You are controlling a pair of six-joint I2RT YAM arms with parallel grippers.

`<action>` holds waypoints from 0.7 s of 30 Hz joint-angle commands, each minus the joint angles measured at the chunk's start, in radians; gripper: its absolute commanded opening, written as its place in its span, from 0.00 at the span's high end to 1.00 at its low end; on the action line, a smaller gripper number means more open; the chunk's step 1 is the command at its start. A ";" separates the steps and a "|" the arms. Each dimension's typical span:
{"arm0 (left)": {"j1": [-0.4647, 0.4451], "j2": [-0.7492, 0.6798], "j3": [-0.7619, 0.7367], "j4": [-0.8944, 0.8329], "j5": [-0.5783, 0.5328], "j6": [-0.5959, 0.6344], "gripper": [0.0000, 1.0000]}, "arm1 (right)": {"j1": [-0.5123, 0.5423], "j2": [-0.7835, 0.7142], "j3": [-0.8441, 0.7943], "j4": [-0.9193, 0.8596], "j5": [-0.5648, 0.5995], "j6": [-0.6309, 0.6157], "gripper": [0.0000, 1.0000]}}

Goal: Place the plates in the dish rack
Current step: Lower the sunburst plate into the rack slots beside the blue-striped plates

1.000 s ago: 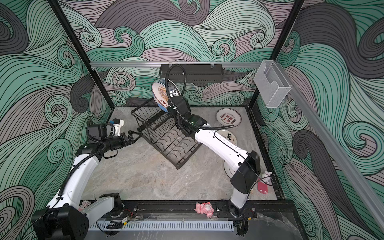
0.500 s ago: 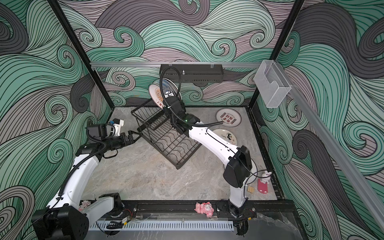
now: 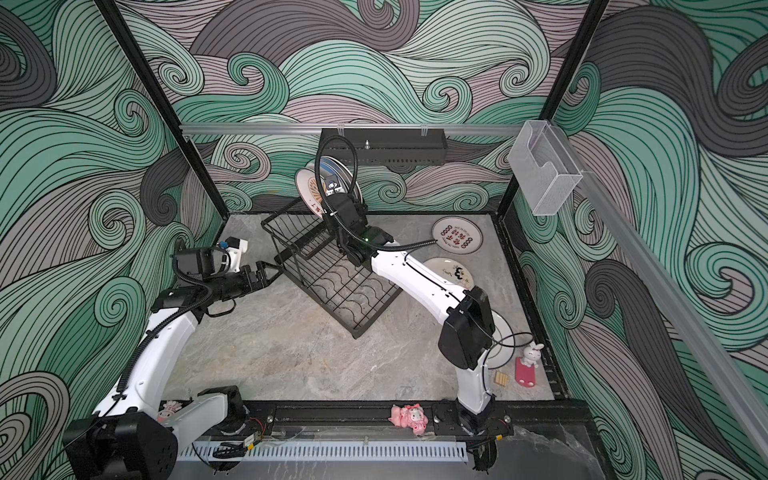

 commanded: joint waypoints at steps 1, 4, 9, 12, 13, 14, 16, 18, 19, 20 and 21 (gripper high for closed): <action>-0.005 -0.004 0.000 -0.005 -0.003 0.020 0.01 | -0.019 0.005 0.009 0.060 0.014 0.030 1.00; -0.005 -0.004 -0.001 -0.005 -0.003 0.020 0.01 | -0.022 0.016 0.016 0.051 0.013 0.035 1.00; -0.005 -0.005 0.000 -0.006 -0.004 0.021 0.01 | -0.022 0.009 0.011 0.034 0.017 0.044 1.00; -0.005 -0.008 -0.001 -0.005 -0.003 0.021 0.01 | -0.022 -0.019 -0.024 0.052 0.031 0.046 1.00; -0.006 -0.008 0.000 -0.005 -0.003 0.022 0.01 | -0.022 -0.026 -0.033 0.055 0.038 0.047 1.00; -0.006 -0.008 -0.001 -0.006 -0.003 0.021 0.01 | -0.022 -0.033 -0.040 0.057 0.044 0.047 1.00; -0.005 -0.010 -0.001 -0.005 -0.003 0.020 0.01 | -0.022 -0.046 -0.054 0.060 0.052 0.054 1.00; -0.005 -0.009 -0.001 -0.005 -0.003 0.020 0.01 | -0.021 -0.055 -0.066 0.060 0.057 0.069 1.00; -0.005 -0.010 -0.001 -0.005 -0.003 0.020 0.01 | -0.021 -0.058 -0.071 0.058 0.057 0.076 1.00; -0.005 -0.010 0.000 -0.005 -0.002 0.020 0.01 | -0.020 -0.061 -0.076 0.057 0.055 0.085 0.97; -0.005 -0.010 -0.003 -0.005 -0.002 0.020 0.01 | -0.019 -0.063 -0.080 0.059 0.055 0.090 0.93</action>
